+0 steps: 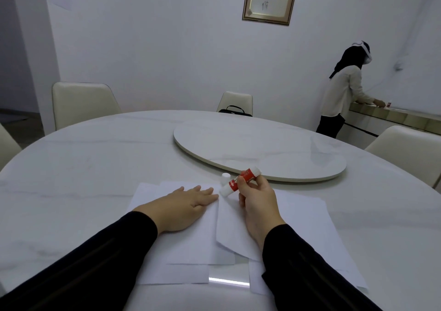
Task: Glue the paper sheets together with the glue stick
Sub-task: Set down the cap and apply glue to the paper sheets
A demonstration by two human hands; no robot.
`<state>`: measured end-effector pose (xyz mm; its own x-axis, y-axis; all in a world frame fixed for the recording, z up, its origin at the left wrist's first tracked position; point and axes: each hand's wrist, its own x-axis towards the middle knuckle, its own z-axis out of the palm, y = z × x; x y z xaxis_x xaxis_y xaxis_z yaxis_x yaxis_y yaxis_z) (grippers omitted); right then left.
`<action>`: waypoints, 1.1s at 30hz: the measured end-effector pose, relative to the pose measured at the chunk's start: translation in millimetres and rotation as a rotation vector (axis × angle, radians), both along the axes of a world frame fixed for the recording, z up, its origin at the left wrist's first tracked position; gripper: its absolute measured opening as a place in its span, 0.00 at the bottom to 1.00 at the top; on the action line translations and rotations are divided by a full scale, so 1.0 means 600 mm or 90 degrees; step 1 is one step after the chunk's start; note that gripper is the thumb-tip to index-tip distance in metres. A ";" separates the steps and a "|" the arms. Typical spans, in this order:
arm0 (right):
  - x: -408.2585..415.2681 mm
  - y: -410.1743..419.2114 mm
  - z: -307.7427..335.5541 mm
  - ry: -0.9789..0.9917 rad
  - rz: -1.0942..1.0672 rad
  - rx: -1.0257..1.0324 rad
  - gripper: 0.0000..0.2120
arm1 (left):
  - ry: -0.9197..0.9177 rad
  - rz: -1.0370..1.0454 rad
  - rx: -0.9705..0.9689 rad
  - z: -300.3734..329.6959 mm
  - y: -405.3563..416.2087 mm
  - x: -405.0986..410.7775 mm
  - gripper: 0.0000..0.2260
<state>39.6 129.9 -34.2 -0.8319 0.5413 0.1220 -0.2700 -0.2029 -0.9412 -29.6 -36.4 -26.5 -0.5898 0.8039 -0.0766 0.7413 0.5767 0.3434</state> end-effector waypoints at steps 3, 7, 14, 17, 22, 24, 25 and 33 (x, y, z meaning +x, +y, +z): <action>0.003 -0.004 0.003 0.016 0.006 0.004 0.05 | -0.016 0.020 0.035 -0.002 -0.002 -0.003 0.21; 0.005 -0.010 0.006 0.047 0.027 0.001 0.08 | -0.028 0.040 0.064 -0.003 -0.005 -0.007 0.21; 0.007 -0.011 0.006 0.055 -0.011 0.022 0.08 | -0.009 0.057 0.094 -0.002 -0.002 -0.005 0.23; 0.005 -0.012 0.004 0.057 -0.026 0.034 0.08 | -0.012 0.050 0.126 0.003 0.002 -0.003 0.24; 0.001 -0.022 0.000 0.001 0.019 0.188 0.08 | -0.008 -0.014 0.082 0.001 0.006 0.002 0.28; 0.003 -0.022 0.000 -0.008 0.027 0.214 0.08 | -0.009 -0.016 0.082 0.001 0.006 0.001 0.28; 0.004 -0.022 0.000 -0.009 0.026 0.227 0.09 | -0.008 -0.015 0.084 0.001 0.006 0.001 0.28; 0.014 -0.034 0.009 -0.054 0.024 0.397 0.07 | -0.003 -0.011 0.066 0.002 0.010 0.003 0.28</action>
